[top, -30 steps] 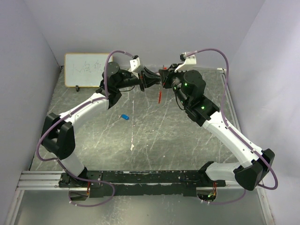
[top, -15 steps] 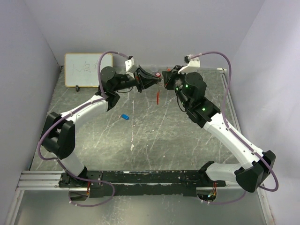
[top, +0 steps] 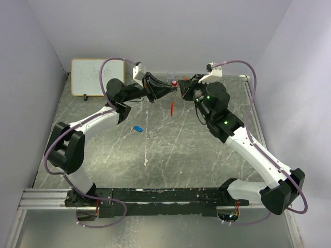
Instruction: Put the keys on the keyring
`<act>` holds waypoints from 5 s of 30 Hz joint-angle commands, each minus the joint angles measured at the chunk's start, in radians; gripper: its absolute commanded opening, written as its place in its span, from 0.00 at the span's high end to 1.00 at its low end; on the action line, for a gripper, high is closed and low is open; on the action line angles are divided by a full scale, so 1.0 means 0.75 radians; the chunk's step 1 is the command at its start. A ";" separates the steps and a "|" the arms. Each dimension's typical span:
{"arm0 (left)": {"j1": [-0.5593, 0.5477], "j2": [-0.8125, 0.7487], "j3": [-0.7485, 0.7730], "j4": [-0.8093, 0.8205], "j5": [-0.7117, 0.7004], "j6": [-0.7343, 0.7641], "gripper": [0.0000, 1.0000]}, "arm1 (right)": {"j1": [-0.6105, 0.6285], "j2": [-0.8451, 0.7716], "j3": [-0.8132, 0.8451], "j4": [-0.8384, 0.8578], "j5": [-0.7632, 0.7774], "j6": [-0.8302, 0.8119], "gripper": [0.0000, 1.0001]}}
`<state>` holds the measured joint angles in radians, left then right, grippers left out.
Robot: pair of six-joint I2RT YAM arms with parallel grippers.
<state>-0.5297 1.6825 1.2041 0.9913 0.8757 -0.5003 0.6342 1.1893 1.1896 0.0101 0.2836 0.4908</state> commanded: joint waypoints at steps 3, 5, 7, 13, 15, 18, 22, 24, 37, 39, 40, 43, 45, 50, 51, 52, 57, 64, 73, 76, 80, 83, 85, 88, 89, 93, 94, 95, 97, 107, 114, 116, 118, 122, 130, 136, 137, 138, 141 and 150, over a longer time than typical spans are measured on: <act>0.059 0.003 -0.030 0.274 -0.003 -0.134 0.93 | -0.077 -0.021 -0.020 0.031 0.098 -0.017 1.00; 0.063 -0.007 -0.037 0.242 -0.019 -0.119 0.93 | -0.079 -0.023 -0.013 0.028 0.098 -0.028 1.00; 0.066 -0.034 -0.056 0.162 -0.056 -0.074 0.36 | -0.079 -0.026 -0.001 0.022 0.102 -0.045 1.00; 0.066 -0.189 -0.193 -0.064 -0.277 0.141 0.00 | -0.079 -0.016 0.028 0.003 0.092 -0.104 1.00; 0.066 -0.216 -0.184 -0.166 -0.296 0.230 0.00 | -0.079 -0.008 0.032 0.001 0.080 -0.123 1.00; 0.067 -0.234 -0.127 -0.367 -0.302 0.324 0.00 | -0.077 -0.001 0.038 -0.004 0.067 -0.152 1.00; 0.062 -0.243 -0.063 -0.535 -0.312 0.401 0.00 | -0.079 -0.002 0.040 -0.003 0.056 -0.178 1.00; 0.059 -0.245 -0.054 -0.563 -0.314 0.416 0.02 | -0.078 -0.003 0.048 -0.006 0.045 -0.189 1.00; -0.012 -0.168 0.072 -0.740 -0.256 0.540 0.15 | -0.069 0.001 0.054 0.018 -0.079 -0.252 1.00; -0.023 -0.153 0.097 -0.767 -0.250 0.563 0.16 | -0.069 -0.004 0.048 0.025 -0.096 -0.266 1.00; -0.028 -0.147 0.110 -0.773 -0.242 0.573 0.16 | -0.068 -0.006 0.045 0.030 -0.105 -0.272 1.00; -0.043 -0.136 0.122 -0.771 -0.228 0.585 0.17 | -0.068 -0.010 0.037 0.038 -0.138 -0.291 1.00; -0.048 -0.130 0.122 -0.754 -0.216 0.579 0.20 | -0.068 -0.014 0.032 0.049 -0.159 -0.304 1.00; -0.060 -0.113 0.127 -0.722 -0.180 0.570 0.25 | -0.068 -0.011 0.031 0.056 -0.202 -0.324 1.00; -0.063 -0.111 0.127 -0.718 -0.177 0.573 0.25 | -0.068 -0.008 0.033 0.055 -0.210 -0.326 1.00; -0.065 -0.112 0.125 -0.714 -0.175 0.577 0.25 | -0.068 -0.005 0.037 0.055 -0.217 -0.329 1.00; -0.081 -0.113 0.127 -0.707 -0.179 0.590 0.25 | -0.067 0.004 0.037 0.064 -0.250 -0.335 1.00; -0.086 -0.103 0.144 -0.680 -0.184 0.585 0.25 | -0.066 0.014 0.042 0.060 -0.259 -0.339 1.00; -0.097 -0.091 0.152 -0.644 -0.210 0.573 0.25 | -0.064 0.018 0.045 0.058 -0.281 -0.345 1.00; -0.101 -0.081 0.163 -0.652 -0.207 0.575 0.26 | -0.059 0.018 0.044 0.060 -0.289 -0.346 1.00; -0.105 -0.065 0.178 -0.658 -0.208 0.576 0.29 | -0.051 0.018 0.046 0.060 -0.298 -0.346 1.00; -0.107 -0.053 0.191 -0.665 -0.206 0.579 0.32 | -0.042 0.015 0.051 0.060 -0.300 -0.355 1.00; -0.107 -0.048 0.196 -0.661 -0.202 0.576 0.33 | -0.038 0.015 0.055 0.057 -0.299 -0.357 1.00; -0.110 -0.042 0.204 -0.663 -0.197 0.576 0.36 | -0.032 0.012 0.057 0.055 -0.298 -0.360 1.00; -0.109 -0.042 0.206 -0.663 -0.196 0.573 0.36 | -0.030 0.012 0.058 0.054 -0.296 -0.361 1.00; -0.112 -0.041 0.212 -0.667 -0.192 0.576 0.42 | -0.023 0.014 0.060 0.050 -0.292 -0.363 1.00; -0.112 -0.040 0.217 -0.674 -0.189 0.580 0.46 | -0.022 0.014 0.061 0.050 -0.290 -0.364 1.00; -0.111 -0.037 0.221 -0.681 -0.186 0.581 0.49 | -0.021 0.012 0.060 0.052 -0.289 -0.364 1.00; -0.112 -0.040 0.220 -0.690 -0.180 0.585 0.55 | -0.021 0.009 0.061 0.055 -0.281 -0.363 1.00; -0.113 -0.052 0.185 -0.684 -0.160 0.579 0.49 | -0.019 0.010 0.070 0.060 -0.260 -0.364 1.00; -0.114 -0.052 0.179 -0.694 -0.152 0.581 0.49 | -0.020 0.006 0.064 0.064 -0.252 -0.365 1.00; -0.113 -0.053 0.173 -0.689 -0.151 0.577 0.49 | -0.020 0.007 0.066 0.064 -0.249 -0.365 1.00; -0.114 -0.055 0.168 -0.688 -0.149 0.577 0.49 | -0.019 0.008 0.068 0.062 -0.248 -0.364 1.00; -0.114 -0.065 0.153 -0.688 -0.148 0.575 0.49 | -0.021 0.004 0.065 0.066 -0.244 -0.363 1.00; -0.115 -0.080 0.127 -0.684 -0.151 0.573 0.51 | -0.020 0.000 0.063 0.070 -0.237 -0.363 1.00; -0.116 -0.075 0.135 -0.681 -0.150 0.569 0.62 | -0.021 -0.005 0.063 0.066 -0.237 -0.364 1.00; -0.116 -0.075 0.135 -0.680 -0.151 0.569 0.64 | -0.020 -0.006 0.063 0.066 -0.237 -0.362 1.00; -0.116 -0.073 0.138 -0.678 -0.149 0.567 0.69 | -0.020 -0.007 0.062 0.065 -0.236 -0.362 1.00; -0.116 -0.072 0.147 -0.694 -0.143 0.571 0.84 | -0.021 -0.011 0.060 0.064 -0.228 -0.359 1.00; -0.116 -0.106 0.104 -0.663 -0.149 0.579 0.93 | -0.022 -0.004 0.072 0.022 -0.052 -0.304 1.00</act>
<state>-0.6117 1.6405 1.3075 0.4820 0.7490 -0.0746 0.6174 1.2076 1.2079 -0.0006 0.1513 0.2359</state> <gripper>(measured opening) 0.080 0.027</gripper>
